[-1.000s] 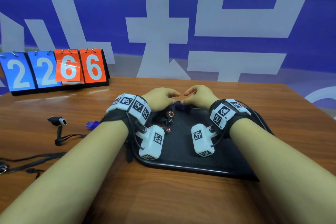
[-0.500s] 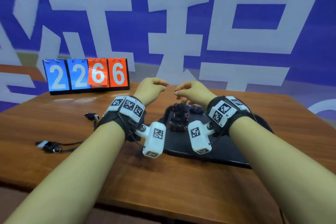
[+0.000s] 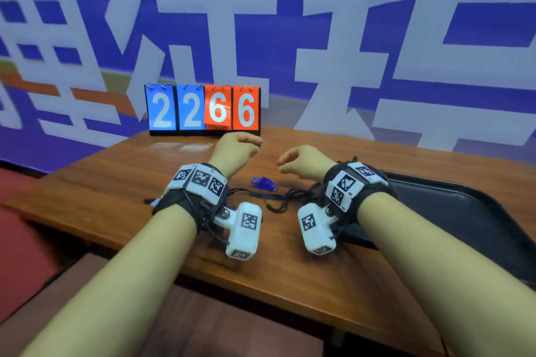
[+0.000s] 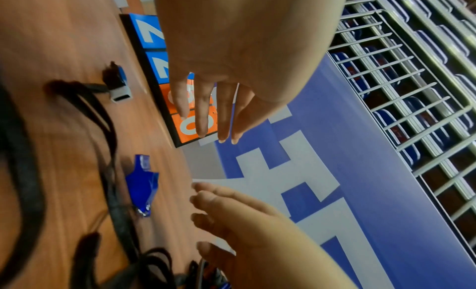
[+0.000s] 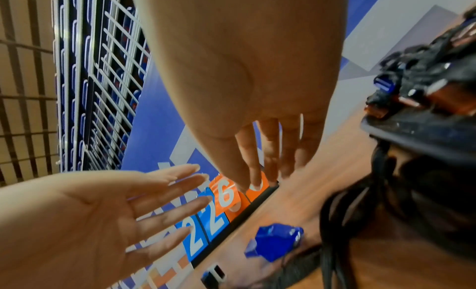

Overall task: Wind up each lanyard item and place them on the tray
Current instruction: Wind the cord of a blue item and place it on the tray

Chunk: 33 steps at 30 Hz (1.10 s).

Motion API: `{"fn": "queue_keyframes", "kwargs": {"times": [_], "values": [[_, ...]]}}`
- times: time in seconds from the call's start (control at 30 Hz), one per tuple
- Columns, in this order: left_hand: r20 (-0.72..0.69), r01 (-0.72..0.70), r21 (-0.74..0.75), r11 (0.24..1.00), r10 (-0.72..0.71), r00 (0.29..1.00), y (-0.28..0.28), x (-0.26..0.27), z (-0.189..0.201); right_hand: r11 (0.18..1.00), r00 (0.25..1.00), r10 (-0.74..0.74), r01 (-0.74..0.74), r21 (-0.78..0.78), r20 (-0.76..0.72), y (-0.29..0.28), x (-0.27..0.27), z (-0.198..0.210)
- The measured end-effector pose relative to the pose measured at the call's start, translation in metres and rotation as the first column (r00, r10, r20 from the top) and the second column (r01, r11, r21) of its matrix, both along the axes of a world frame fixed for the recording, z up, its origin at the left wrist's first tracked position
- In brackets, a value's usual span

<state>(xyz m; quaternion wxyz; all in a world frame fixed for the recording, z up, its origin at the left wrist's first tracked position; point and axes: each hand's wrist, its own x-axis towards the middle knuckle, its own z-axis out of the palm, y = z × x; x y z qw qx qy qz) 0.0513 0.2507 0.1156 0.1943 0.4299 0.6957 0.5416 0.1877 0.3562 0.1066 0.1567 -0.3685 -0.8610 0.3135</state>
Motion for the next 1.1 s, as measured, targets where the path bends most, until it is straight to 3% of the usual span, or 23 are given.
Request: {"fn": "queue_keyframes", "kwargs": {"times": [0.23, 0.43, 0.63, 0.73, 0.83, 1.1], "values": [[0.048, 0.006, -0.017, 1.000, -0.005, 0.999, -0.004, -0.021, -0.013, 0.999, 0.950, -0.040, 0.032, 0.033, 0.310, -0.006, -0.035, -0.024], [0.047, -0.007, -0.056, 0.998, 0.009, 0.999, 0.000, -0.031, -0.022, 0.999, 0.956, -0.036, 0.035, 0.009, 0.292, 0.002, -0.045, -0.031], [0.054, 0.030, -0.142, 0.989, -0.022, 0.998, 0.004, -0.019, -0.019, 0.997, 1.000, -0.008, 0.008, -0.076, -0.007, 0.003, -0.024, -0.019], [0.134, 0.113, -0.200, 0.973, -0.087, 0.987, 0.004, -0.003, -0.012, 0.997, 0.994, 0.031, -0.038, -0.066, -0.106, 0.002, -0.010, -0.001], [0.184, 0.145, -0.131, 0.981, -0.120, 0.976, 0.007, 0.013, -0.002, 0.998, 0.982, 0.012, -0.024, -0.061, -0.187, 0.004, 0.007, 0.016], [0.185, 0.130, 0.031, 0.991, -0.133, 0.974, 0.018, 0.062, 0.030, 0.951, 0.899, -0.067, -0.074, -0.301, -0.432, 0.005, 0.057, 0.041]]}}
